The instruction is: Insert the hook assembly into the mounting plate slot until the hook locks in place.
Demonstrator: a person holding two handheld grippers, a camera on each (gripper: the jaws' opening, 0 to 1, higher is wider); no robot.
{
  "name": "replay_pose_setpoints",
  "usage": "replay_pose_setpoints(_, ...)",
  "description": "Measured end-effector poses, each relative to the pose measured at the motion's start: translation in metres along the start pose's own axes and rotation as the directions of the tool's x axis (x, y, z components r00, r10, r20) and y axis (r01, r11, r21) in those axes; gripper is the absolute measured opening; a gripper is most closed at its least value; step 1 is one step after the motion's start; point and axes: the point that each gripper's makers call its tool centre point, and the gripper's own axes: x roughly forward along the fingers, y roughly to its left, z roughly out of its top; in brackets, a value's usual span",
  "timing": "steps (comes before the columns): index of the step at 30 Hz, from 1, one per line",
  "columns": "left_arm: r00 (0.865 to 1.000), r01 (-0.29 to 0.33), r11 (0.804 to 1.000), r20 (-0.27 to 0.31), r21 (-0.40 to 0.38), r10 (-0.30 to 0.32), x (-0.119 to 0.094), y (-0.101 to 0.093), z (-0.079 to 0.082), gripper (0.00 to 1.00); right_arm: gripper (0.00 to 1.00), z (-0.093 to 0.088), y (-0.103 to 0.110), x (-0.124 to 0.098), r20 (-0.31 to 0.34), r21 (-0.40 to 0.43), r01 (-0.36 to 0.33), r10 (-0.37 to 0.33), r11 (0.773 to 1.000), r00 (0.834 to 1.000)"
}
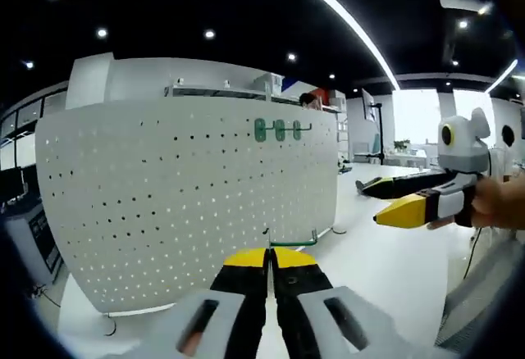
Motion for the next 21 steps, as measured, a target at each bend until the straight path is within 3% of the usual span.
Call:
replay_pose_setpoints(11, 0.995, 0.005, 1.000, 0.095, 0.005, -0.005, -0.022, -0.016, 0.035, 0.02, 0.56, 0.029, 0.020, -0.014, 0.058, -0.011, -0.031, 0.032, 0.999, 0.998)
replay_pose_setpoints(21, 0.987, 0.016, 1.000, 0.162, -0.008, -0.014, -0.037, -0.025, 0.059, 0.02, 0.50, 0.062, 0.040, -0.021, 0.146, 0.076, -0.094, 0.082, 0.993, 0.986)
